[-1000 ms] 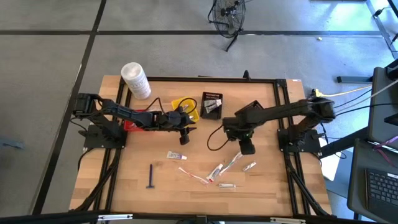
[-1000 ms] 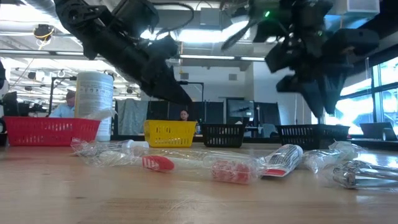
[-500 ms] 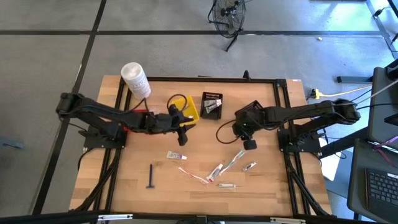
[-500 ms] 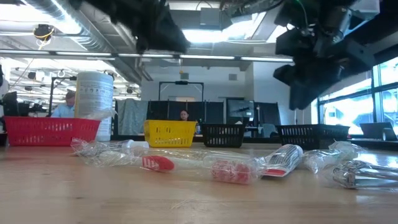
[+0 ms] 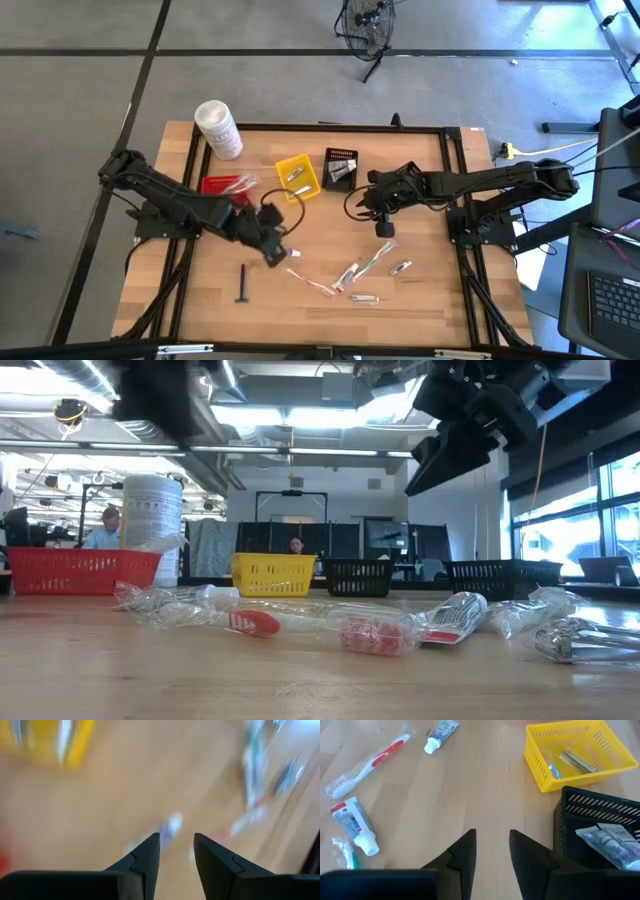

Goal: Pick & Place Travel size toiletries
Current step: Put the razor into the right black bin

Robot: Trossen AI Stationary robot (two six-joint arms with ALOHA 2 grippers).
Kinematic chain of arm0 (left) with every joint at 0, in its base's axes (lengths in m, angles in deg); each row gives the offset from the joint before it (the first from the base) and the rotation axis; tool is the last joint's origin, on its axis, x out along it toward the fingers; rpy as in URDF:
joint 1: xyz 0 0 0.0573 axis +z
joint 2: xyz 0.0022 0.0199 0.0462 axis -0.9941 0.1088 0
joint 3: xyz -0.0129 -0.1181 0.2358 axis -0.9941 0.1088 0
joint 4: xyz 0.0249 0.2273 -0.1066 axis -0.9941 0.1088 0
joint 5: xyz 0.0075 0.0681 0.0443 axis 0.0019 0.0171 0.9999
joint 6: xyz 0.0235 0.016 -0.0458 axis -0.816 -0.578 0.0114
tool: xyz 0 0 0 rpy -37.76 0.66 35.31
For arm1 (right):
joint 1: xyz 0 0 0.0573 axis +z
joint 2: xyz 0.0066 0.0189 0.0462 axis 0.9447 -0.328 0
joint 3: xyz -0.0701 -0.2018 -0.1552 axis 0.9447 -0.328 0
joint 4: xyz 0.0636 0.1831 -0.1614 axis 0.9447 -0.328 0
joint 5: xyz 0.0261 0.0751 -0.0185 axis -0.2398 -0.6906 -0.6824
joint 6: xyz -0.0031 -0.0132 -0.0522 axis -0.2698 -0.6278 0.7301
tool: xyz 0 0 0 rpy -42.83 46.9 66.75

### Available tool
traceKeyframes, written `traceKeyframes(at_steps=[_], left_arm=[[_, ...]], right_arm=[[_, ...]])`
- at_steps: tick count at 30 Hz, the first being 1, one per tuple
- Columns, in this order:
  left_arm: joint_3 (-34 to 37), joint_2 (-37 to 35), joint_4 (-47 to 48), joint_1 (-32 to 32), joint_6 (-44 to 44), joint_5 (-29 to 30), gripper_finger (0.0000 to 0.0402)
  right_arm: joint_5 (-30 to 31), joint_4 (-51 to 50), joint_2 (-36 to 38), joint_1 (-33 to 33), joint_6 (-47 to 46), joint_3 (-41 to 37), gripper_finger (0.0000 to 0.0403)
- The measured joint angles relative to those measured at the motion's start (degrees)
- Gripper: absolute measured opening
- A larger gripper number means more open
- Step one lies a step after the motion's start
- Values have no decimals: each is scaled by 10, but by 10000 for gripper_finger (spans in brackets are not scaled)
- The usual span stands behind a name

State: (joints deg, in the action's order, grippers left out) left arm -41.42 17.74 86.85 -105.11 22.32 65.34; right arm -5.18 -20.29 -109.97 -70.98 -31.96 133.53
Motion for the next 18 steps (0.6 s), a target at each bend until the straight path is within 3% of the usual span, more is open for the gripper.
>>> traceKeyframes(at_steps=[4,7,18], left_arm=[[0,9,121,-33,130,-85,116],[0,19,190,-58,243,-117,116],[38,79,143,-117,501,-220,116]], right_arm=[[0,-2,0,0,1,0,113],[0,-2,0,0,3,0,107],[0,0,0,0,18,0,90]])
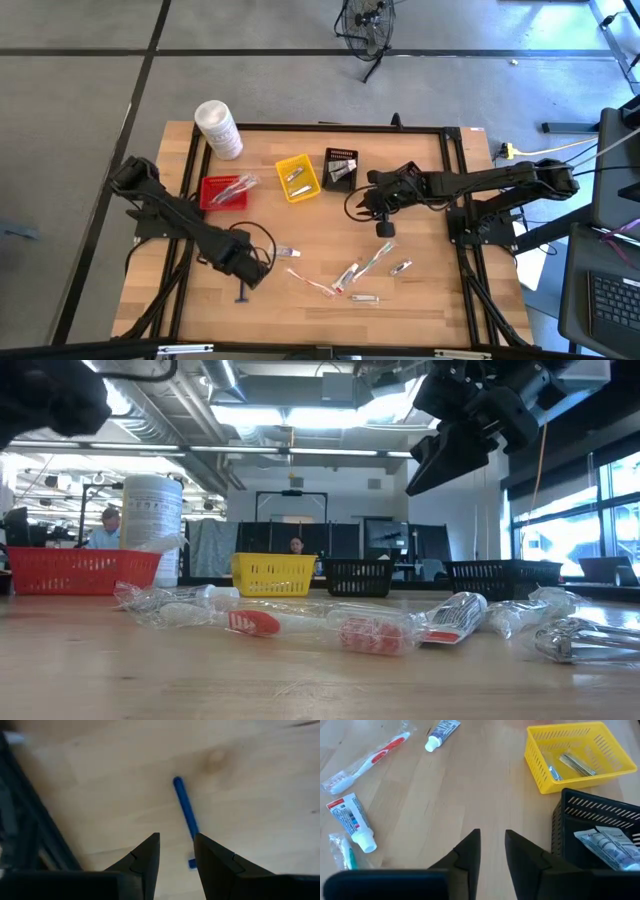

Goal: Pick & Place Travel size toiletries
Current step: Put the razor into the right black bin

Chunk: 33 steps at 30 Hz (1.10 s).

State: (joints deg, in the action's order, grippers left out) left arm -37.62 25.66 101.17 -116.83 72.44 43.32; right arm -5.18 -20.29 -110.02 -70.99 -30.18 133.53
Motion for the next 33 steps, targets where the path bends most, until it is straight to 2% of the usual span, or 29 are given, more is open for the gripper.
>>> traceKeyframes(at_steps=[7,11,15,19,27,30,33], left_arm=[[70,4,-147,2,-5,1,116],[109,4,-156,2,26,-28,116],[135,4,-186,2,49,-31,116],[148,4,-247,2,34,-30,116],[153,3,-248,2,32,-29,116],[173,3,-252,2,40,-32,116],[202,0,-294,2,47,-40,116]], right_arm=[[0,1,0,0,28,0,80],[0,6,0,0,44,0,76],[0,14,0,0,48,0,75],[0,15,0,0,48,0,81],[0,17,0,0,45,0,89],[0,17,0,0,45,0,84],[0,17,0,0,45,0,78]])
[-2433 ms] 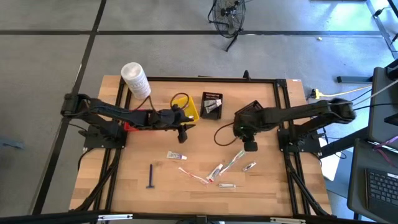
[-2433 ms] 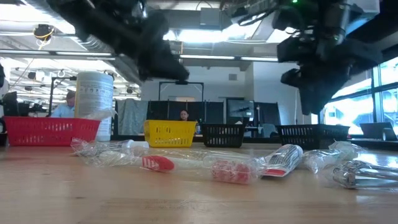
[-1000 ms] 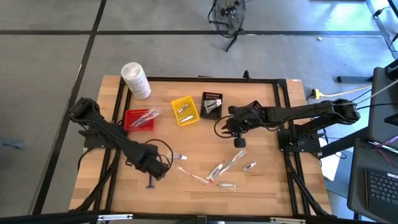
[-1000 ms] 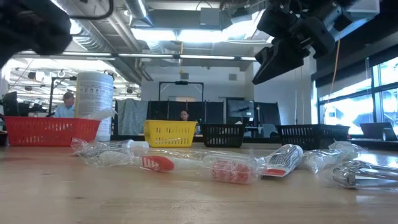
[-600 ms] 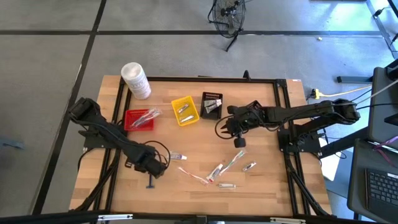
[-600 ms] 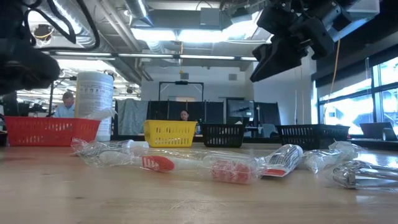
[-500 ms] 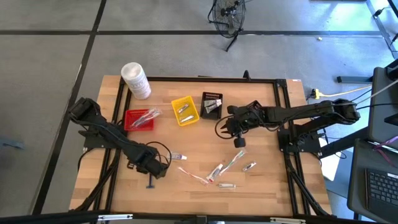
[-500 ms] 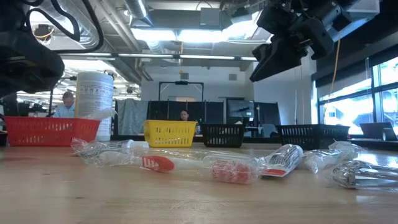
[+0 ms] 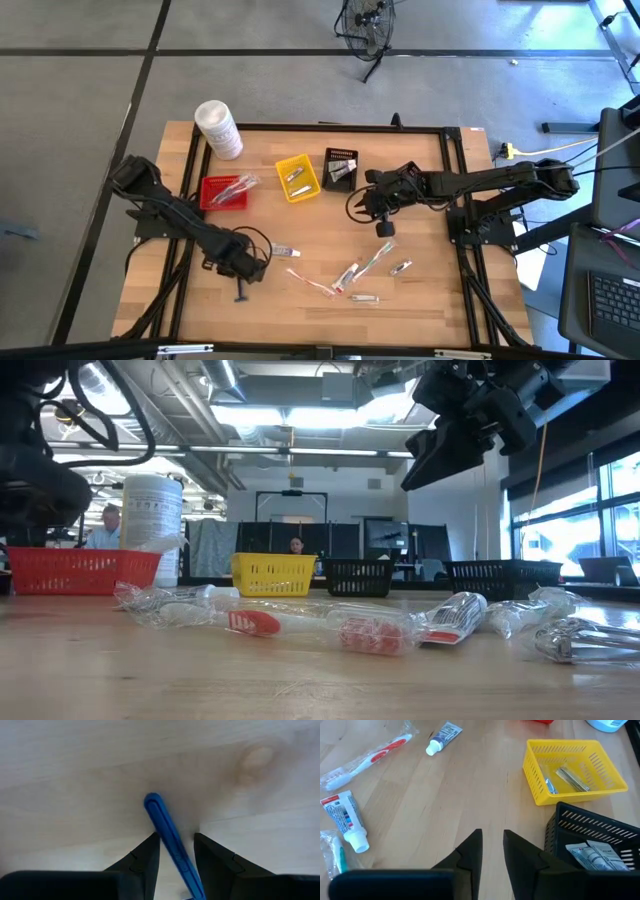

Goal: Pick & Place Travel size toiletries
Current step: Put the razor into the right black bin

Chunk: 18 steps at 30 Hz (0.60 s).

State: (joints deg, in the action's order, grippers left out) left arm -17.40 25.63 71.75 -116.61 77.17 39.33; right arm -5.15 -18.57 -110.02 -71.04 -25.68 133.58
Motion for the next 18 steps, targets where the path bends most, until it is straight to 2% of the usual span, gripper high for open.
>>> traceKeyframes(at_steps=[8,14,18], left_arm=[[10,0,-5,1,-16,8,106],[10,1,4,1,-29,12,51],[9,-5,4,1,-35,28,32]], right_arm=[[0,30,0,0,3,0,76],[0,52,0,0,0,0,114],[1,51,0,0,1,0,144]])
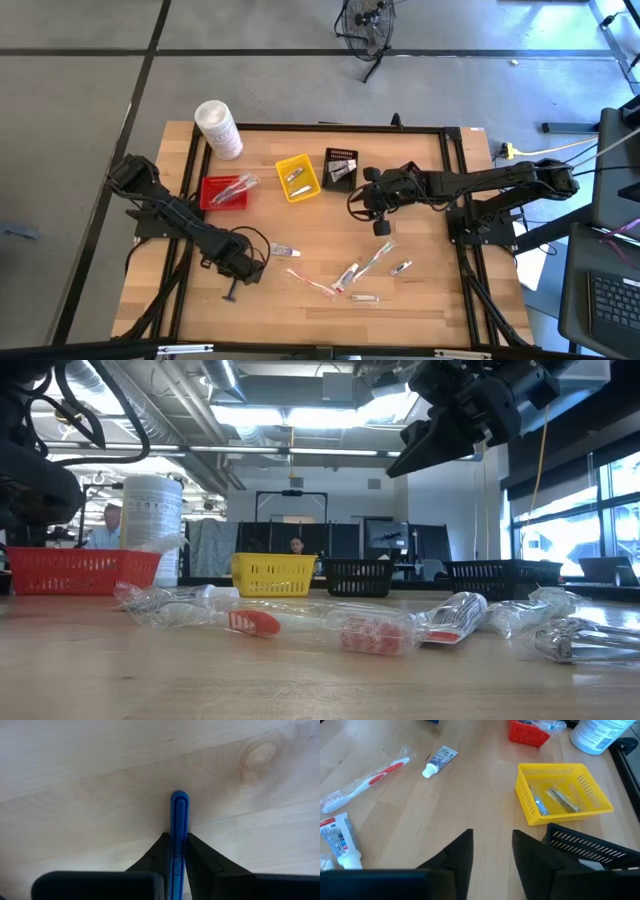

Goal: Pick & Place Travel size toiletries
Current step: Put the razor into the right black bin

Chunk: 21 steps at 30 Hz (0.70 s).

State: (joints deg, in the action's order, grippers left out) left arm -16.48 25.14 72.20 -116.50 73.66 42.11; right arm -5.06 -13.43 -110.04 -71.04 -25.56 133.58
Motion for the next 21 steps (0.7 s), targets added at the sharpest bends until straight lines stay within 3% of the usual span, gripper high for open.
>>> traceKeyframes(at_steps=[2,6,11,14,18,21], left_arm=[[-7,-8,2,0,-19,29,31],[-34,-33,17,6,-47,169,33],[-73,-70,28,29,-118,287,30],[-103,-81,29,50,-220,353,30],[-142,-84,6,96,-380,478,30],[-151,-83,-50,139,-499,496,30]], right_arm=[[4,0,0,0,3,0,156],[10,4,0,0,11,0,173],[88,13,0,0,5,0,182],[104,13,0,-2,-1,0,182],[62,21,0,-5,-2,0,174],[29,32,0,-5,-3,0,164]])
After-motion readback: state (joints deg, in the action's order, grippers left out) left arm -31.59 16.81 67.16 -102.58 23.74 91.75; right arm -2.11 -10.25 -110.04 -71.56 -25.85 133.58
